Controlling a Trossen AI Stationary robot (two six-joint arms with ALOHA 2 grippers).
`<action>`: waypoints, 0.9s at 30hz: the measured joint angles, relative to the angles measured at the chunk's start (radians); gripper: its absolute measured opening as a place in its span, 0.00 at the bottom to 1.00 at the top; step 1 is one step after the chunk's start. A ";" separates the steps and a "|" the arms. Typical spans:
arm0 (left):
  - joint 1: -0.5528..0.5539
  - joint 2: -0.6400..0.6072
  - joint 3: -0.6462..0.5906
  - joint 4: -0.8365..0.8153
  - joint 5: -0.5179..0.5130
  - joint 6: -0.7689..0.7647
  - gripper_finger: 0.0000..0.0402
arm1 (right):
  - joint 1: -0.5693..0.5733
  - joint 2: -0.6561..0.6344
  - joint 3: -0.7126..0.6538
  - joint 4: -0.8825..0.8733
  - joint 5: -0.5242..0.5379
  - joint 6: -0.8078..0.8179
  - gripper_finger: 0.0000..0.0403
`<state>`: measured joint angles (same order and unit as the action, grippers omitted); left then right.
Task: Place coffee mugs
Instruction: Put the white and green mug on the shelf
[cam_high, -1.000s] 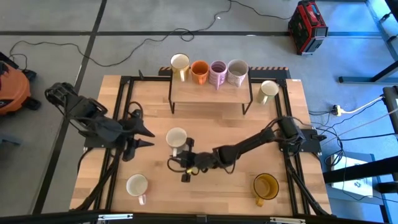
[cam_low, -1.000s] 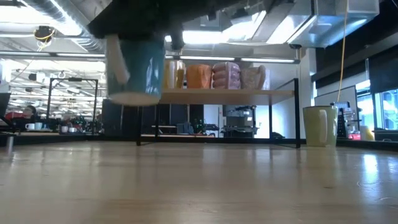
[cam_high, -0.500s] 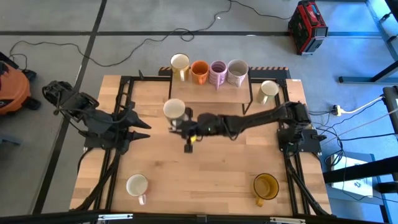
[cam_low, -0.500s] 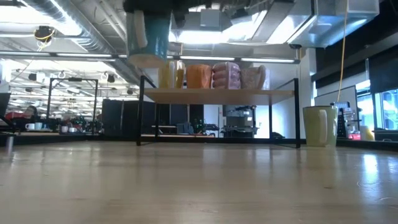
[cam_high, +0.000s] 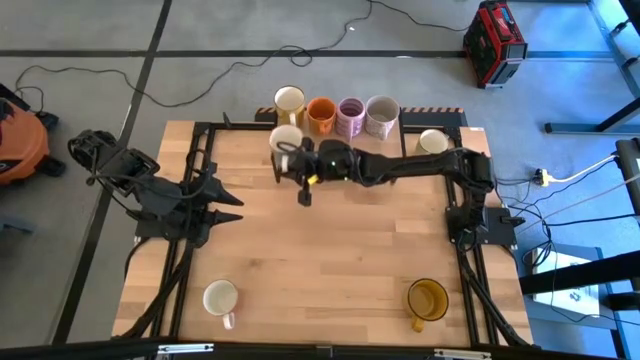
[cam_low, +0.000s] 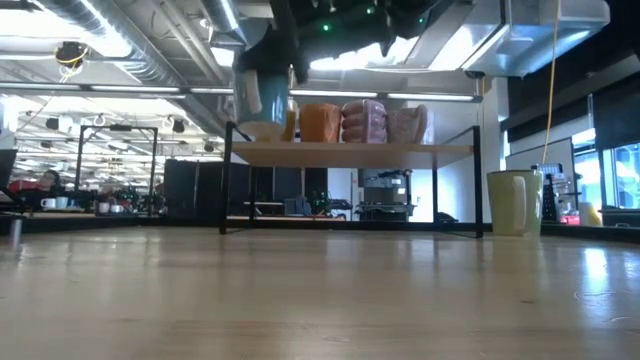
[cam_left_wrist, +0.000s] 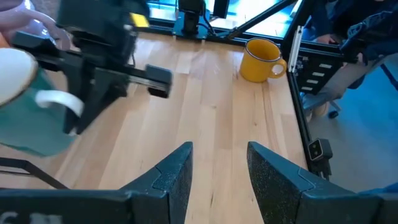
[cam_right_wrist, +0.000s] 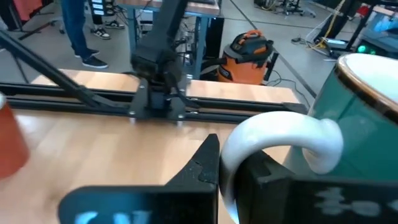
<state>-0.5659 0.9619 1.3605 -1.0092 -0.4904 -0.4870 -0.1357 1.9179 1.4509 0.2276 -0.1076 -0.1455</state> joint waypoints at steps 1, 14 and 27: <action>0.000 0.000 0.000 0.000 0.000 0.000 0.37 | -0.010 0.000 0.000 -0.001 -0.004 -0.001 0.01; 0.000 0.000 0.000 0.001 -0.017 0.000 0.37 | -0.087 0.032 0.000 0.025 -0.105 -0.021 0.01; 0.000 0.000 0.000 0.016 -0.023 0.000 0.37 | -0.111 0.045 0.002 0.037 -0.121 -0.020 0.01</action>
<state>-0.5655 0.9619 1.3605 -0.9936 -0.5137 -0.4866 -0.2468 1.9629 1.4532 0.2646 -0.2291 -0.1654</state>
